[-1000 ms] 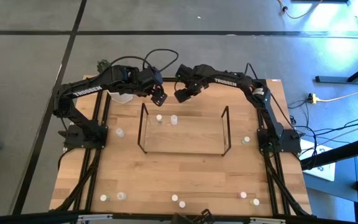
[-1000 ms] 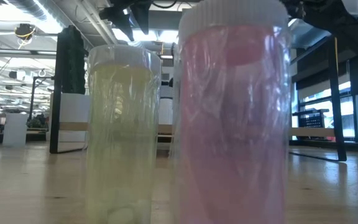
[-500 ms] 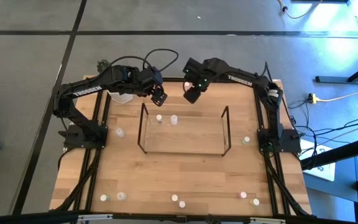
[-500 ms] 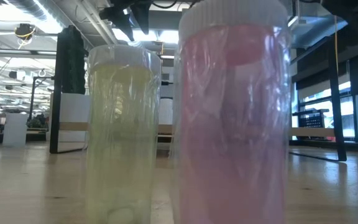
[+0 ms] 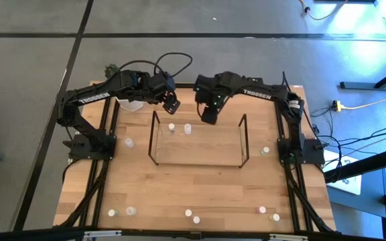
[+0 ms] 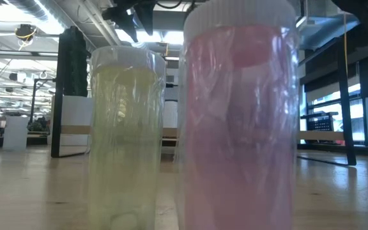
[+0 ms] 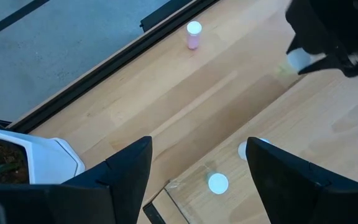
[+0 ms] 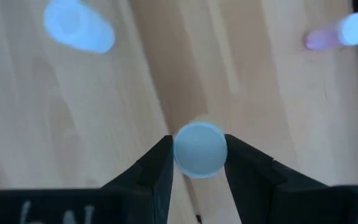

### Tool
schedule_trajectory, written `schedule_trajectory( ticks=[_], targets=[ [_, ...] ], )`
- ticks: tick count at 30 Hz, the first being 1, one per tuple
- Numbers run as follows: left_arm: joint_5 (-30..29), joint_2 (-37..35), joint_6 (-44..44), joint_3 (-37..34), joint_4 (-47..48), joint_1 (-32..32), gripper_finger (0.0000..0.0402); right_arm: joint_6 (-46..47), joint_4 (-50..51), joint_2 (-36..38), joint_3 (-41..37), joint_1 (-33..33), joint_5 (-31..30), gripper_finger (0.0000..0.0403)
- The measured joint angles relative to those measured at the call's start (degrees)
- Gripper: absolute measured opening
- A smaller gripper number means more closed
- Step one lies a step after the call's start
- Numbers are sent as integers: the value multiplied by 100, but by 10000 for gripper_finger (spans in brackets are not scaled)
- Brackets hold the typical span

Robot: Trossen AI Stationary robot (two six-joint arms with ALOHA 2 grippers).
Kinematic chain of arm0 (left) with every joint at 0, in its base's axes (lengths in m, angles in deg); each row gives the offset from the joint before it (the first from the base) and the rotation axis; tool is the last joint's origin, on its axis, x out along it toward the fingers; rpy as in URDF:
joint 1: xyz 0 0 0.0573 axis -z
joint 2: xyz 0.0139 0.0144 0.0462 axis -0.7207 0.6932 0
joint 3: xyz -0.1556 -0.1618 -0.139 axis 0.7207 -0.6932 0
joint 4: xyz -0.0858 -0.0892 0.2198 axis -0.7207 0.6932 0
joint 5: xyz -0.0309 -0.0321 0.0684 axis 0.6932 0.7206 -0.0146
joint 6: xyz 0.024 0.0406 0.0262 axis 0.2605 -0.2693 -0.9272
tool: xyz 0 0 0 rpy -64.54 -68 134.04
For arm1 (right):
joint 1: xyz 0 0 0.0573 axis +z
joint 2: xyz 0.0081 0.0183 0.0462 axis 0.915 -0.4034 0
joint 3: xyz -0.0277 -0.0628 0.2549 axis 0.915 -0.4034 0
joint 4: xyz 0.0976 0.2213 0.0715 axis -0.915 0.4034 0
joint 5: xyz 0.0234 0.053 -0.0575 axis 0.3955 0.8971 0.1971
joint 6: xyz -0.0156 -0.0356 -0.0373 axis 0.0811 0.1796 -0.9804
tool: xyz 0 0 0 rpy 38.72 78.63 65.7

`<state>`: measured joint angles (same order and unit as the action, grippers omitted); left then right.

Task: Pick and place medicine bottles onto shelf by color
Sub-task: Put the top yellow pill bottle on the shelf

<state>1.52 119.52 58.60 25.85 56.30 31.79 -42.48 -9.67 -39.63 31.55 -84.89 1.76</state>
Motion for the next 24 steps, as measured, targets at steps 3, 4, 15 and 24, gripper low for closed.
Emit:
schedule_trajectory(
  ticks=[3,4,15,24],
  targets=[
    [0,0,0,0,0,0,255,-382,74,0,0,114,-3,133],
    [0,0,0,0,0,0,255,-522,89,0,-1,152,-4,133],
    [-40,0,-166,0,-134,-1,255,-1248,109,0,-4,580,-3,133],
    [178,0,-2064,0,-127,302,255,-1005,10,0,-7,689,-5,133]
  ],
)
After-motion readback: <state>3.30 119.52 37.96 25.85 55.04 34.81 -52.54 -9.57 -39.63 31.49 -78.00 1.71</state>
